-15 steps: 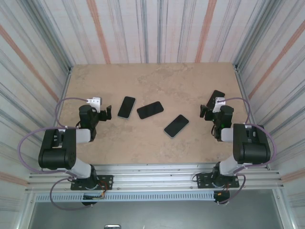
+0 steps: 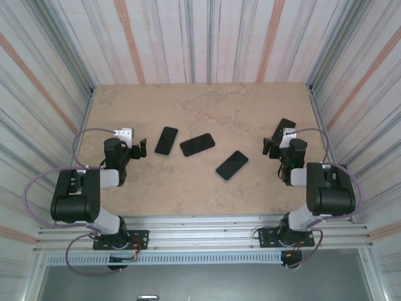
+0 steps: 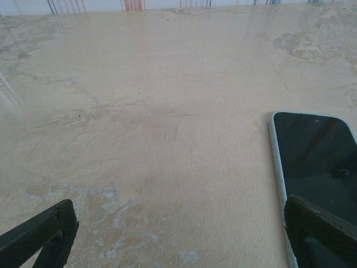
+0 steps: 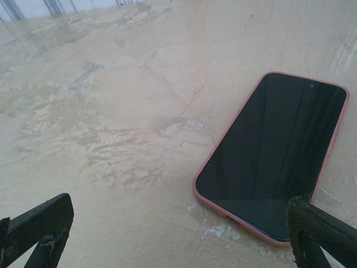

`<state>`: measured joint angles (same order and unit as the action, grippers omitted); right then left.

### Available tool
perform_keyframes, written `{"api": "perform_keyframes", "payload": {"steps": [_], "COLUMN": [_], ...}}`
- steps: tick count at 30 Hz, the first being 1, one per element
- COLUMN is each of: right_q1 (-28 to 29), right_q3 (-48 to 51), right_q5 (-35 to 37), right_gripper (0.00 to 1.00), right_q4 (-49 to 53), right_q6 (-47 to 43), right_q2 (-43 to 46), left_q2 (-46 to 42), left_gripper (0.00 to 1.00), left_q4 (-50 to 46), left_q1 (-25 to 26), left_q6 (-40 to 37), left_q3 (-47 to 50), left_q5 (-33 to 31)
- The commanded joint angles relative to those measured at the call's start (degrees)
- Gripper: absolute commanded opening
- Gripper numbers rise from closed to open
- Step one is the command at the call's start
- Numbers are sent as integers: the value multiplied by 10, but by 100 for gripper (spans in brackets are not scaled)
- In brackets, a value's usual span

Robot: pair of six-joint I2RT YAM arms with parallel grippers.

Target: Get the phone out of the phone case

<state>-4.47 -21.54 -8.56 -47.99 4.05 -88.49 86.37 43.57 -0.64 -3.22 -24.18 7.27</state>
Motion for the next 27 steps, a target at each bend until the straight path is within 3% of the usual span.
{"api": "perform_keyframes", "payload": {"steps": [1,6,12,16,21,23,27], "right_q1": [2,4,4,7,23,36,65], "right_q3": [-8,-11,-29,-62,-132,-152,-205], "right_q5": [12,25,22,-11,-81,-107,-150], "right_gripper": [99,99,99,99,99,99,99], "right_q4": [-1,38,159,233,345,379,458], "right_q6": [5,7,14,36,43,39,27], "right_q2": [1,49,172,226,255,262,256], "left_q2": [0,-56,-187,-223,-201,-167,-105], "left_gripper": [99,99,99,99,99,99,99], "left_q4": [16,-10,-181,-355,-492,-542,-585], "left_q1": [4,16,28,30,42,45,86], "left_q6": [-6,-15,12,68,124,126,98], "left_q3": [7,14,-30,-116,-202,-240,-293], "left_q5": [-7,-27,-76,-87,-34,7,11]}}
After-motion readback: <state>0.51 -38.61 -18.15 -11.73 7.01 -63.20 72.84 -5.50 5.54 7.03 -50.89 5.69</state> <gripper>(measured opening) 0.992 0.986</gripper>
